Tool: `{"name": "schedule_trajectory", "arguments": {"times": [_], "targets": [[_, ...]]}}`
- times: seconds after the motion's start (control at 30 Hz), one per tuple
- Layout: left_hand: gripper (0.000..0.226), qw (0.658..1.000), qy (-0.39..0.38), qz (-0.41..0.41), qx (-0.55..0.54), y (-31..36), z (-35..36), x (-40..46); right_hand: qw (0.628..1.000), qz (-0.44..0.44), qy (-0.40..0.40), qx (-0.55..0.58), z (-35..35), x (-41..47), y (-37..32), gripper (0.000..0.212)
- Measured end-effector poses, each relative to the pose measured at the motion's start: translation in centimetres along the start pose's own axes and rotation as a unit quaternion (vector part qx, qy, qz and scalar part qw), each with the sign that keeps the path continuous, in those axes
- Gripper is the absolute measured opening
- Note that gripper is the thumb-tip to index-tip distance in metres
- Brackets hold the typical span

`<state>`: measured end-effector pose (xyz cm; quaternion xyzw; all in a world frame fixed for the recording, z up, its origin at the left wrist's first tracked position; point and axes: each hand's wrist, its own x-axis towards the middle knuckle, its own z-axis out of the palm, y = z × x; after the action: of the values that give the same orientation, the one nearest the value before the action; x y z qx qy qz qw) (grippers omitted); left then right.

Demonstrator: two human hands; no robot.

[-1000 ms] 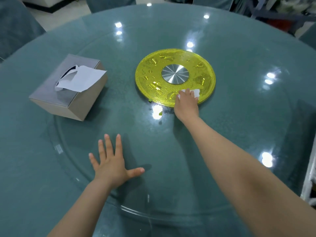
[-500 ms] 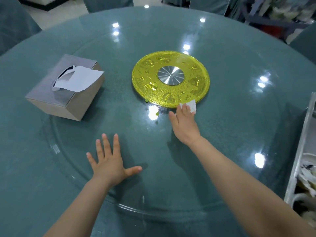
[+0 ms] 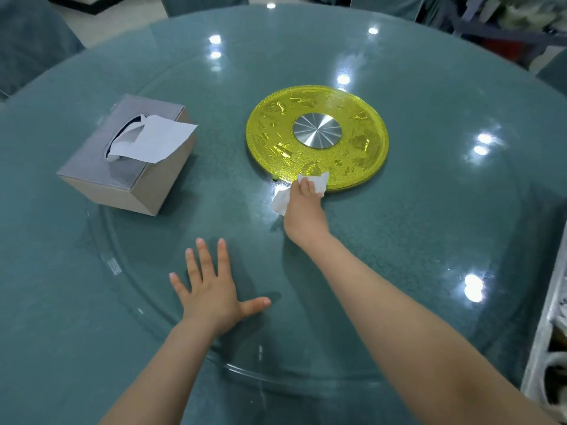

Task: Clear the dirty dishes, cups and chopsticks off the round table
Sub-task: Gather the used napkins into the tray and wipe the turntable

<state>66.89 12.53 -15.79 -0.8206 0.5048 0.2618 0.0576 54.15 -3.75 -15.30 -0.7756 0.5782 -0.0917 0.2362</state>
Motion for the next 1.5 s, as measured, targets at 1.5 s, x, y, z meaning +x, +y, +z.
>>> {"name": "schedule_trajectory", "arguments": {"times": [1.5], "targets": [[0.137,0.999,-0.033,0.003,0.024,-1.4,-1.2,1.0,0.987,-0.155,0.015,0.040,0.2,1.9,-1.8,0.020]]}}
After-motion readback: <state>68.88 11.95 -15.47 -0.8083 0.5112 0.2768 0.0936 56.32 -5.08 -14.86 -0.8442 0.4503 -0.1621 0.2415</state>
